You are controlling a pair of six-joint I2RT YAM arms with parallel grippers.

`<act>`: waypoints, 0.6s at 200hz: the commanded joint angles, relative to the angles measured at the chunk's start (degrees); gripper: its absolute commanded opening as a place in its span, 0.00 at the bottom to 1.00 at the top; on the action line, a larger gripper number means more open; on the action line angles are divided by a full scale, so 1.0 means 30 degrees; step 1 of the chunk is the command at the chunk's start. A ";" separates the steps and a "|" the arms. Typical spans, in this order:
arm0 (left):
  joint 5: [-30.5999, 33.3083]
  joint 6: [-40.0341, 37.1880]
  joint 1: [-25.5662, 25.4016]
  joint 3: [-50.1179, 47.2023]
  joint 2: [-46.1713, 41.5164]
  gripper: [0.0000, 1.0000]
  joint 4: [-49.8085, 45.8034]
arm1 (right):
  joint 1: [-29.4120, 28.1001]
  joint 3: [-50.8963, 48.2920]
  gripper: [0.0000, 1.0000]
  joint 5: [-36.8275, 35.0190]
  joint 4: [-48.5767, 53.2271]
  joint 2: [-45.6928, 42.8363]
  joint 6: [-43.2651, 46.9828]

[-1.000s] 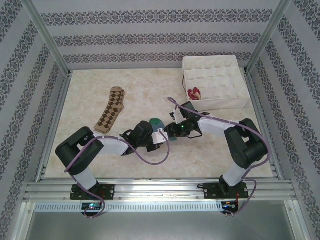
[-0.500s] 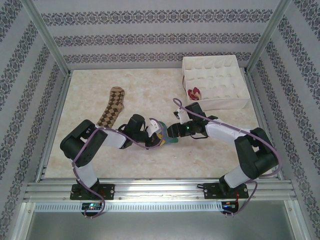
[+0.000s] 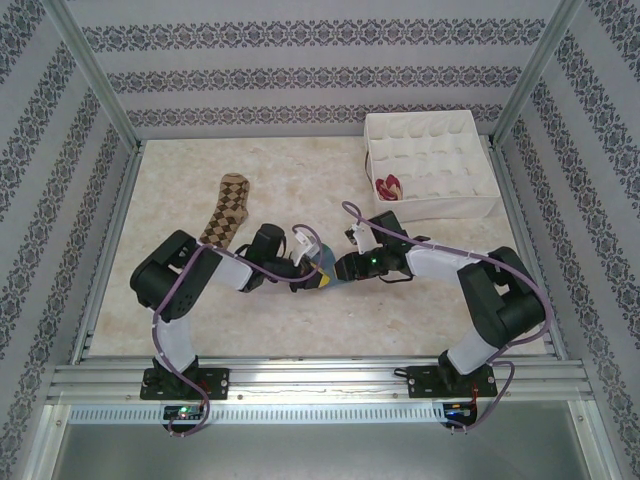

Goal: Roll the socks

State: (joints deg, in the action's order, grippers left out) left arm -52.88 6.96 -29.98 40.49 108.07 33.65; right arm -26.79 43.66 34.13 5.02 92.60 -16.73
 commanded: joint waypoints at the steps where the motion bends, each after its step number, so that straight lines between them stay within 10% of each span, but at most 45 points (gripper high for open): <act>1: 0.0310 0.0033 0.0256 0.0509 0.1351 0.00 -0.2226 | -0.0447 0.0132 0.29 0.0281 -0.0485 0.0302 -0.0164; 65: 0.0432 -0.3847 0.0324 0.4961 0.2677 0.00 -0.7798 | -0.1327 -0.2043 0.08 -0.3180 0.1413 -0.2352 -0.2797; 120: 0.2338 -0.8225 0.0109 0.5247 0.0600 0.26 -1.0210 | -0.1721 -0.1471 0.07 -0.4380 0.3275 -0.1314 -0.4881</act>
State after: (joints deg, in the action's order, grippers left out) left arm -55.59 -8.75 -29.80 56.99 113.14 9.34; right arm -30.68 38.68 21.30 4.45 85.41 -28.16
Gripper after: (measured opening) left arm 0.235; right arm 0.086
